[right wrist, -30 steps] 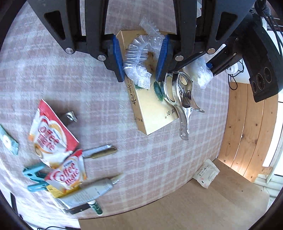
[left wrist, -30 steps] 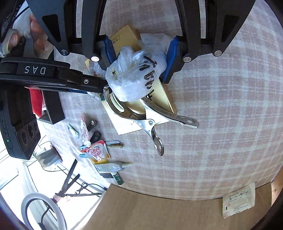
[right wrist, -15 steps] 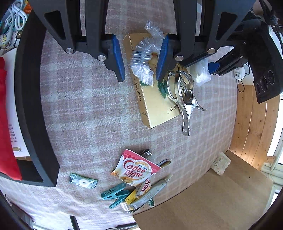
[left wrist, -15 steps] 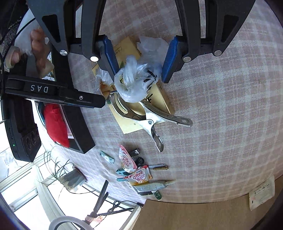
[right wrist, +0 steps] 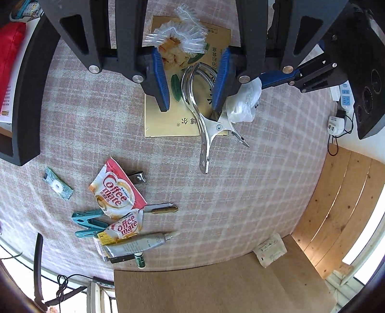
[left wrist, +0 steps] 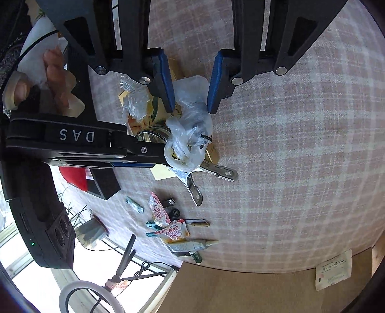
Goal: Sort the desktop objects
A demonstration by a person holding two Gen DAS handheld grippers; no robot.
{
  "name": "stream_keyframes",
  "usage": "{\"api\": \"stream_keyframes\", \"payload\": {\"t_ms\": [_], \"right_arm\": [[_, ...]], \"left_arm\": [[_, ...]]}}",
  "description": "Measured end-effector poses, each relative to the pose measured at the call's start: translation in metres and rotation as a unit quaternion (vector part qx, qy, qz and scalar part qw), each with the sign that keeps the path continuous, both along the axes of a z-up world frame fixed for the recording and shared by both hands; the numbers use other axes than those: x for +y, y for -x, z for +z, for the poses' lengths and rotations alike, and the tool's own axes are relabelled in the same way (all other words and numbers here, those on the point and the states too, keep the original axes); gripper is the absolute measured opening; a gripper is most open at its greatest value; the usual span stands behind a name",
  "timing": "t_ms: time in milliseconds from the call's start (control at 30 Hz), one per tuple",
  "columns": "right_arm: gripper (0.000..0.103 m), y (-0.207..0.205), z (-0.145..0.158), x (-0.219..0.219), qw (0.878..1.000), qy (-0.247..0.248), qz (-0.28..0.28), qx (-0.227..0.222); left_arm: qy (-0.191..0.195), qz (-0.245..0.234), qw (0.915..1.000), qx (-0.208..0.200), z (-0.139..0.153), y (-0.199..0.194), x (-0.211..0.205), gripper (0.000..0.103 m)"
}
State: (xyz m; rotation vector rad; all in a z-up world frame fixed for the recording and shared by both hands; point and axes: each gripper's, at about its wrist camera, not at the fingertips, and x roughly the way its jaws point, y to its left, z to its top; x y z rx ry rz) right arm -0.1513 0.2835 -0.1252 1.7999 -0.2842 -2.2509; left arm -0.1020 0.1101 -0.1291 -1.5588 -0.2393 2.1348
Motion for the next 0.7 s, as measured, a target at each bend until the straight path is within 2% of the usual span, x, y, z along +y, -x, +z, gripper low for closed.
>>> {"api": "stream_keyframes", "payload": {"t_ms": [67,167,200,433,700], "right_arm": [[0.029,0.002,-0.002,-0.003,1.0,-0.007,0.007,0.0],[0.01,0.003,-0.004,-0.003,1.0,0.003,0.01,-0.007],[0.008,0.002,-0.004,-0.003,1.0,0.01,0.011,-0.008],[0.004,-0.011,0.01,0.009,1.0,0.025,0.003,0.018],[0.004,-0.041,0.048,0.045,0.997,0.044,-0.024,0.059]], "left_arm": [[-0.002,0.008,1.0,0.004,0.001,-0.001,-0.001,0.02],[-0.002,0.028,0.9995,0.012,0.004,-0.002,-0.004,0.008],[0.0,0.035,0.9992,0.017,0.006,-0.003,-0.005,0.003],[0.0,0.057,0.9974,0.045,0.025,-0.017,-0.007,0.001],[-0.014,0.058,0.996,0.066,0.05,-0.034,0.0,0.001]]}}
